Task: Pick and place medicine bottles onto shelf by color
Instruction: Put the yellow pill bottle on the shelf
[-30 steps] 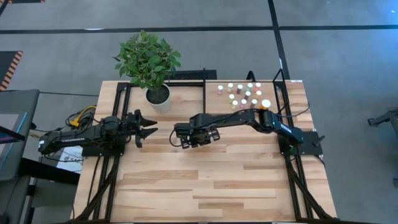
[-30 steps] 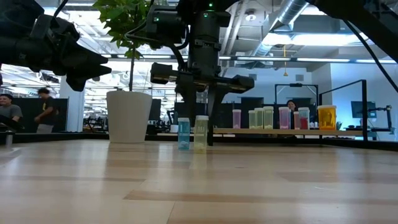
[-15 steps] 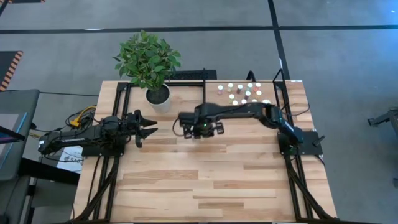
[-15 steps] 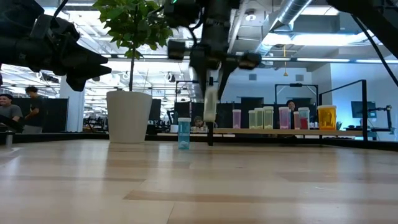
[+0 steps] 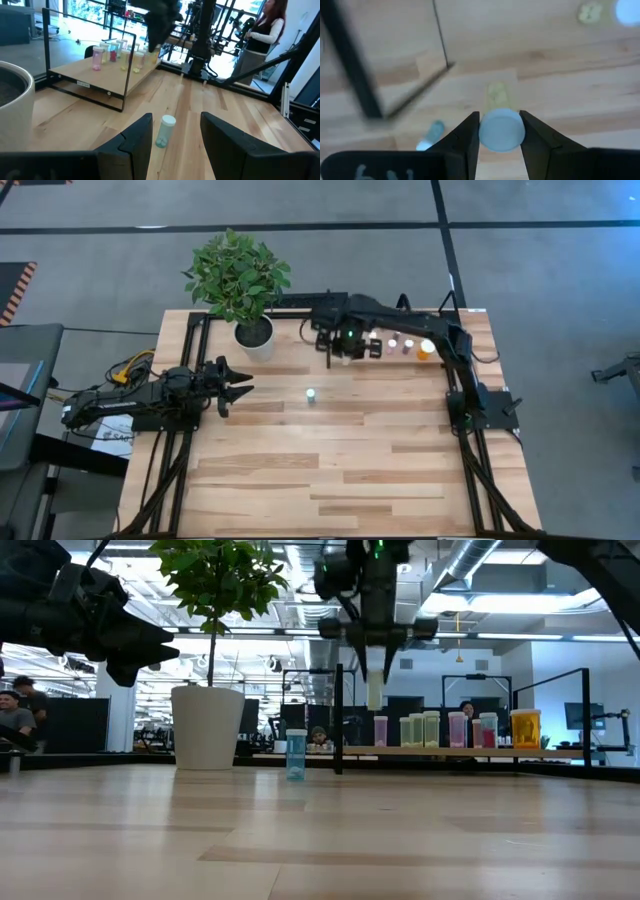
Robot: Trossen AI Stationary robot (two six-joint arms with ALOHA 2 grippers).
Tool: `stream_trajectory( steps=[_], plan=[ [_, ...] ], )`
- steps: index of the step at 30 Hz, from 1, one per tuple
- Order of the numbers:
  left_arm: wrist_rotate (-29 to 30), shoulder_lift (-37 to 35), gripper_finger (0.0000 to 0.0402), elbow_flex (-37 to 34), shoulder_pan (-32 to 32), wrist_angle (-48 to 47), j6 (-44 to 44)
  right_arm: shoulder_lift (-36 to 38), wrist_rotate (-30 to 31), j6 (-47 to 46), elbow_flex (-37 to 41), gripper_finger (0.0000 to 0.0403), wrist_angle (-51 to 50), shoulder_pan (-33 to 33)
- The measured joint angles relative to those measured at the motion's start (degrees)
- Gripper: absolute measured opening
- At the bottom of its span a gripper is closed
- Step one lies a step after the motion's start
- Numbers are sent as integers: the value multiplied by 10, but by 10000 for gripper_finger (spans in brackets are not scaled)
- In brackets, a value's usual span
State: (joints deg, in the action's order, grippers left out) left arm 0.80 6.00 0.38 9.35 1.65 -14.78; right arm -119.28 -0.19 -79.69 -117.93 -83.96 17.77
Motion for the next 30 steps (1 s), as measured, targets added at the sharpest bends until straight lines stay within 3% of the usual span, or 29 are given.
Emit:
stream_trajectory(
  steps=[4, 20, 30],
  plan=[
    [0, 0, 153, 0, 0, 0, 0, -1, -25, -9, 30, 134, 30, 41],
    [0, 0, 153, 0, 0, 0, 0, 0, -25, -135, 76, 134, 65, 121],
    [0, 0, 153, 0, 0, 0, 0, 0, 15, -181, 77, 135, 69, 134]
  ],
)
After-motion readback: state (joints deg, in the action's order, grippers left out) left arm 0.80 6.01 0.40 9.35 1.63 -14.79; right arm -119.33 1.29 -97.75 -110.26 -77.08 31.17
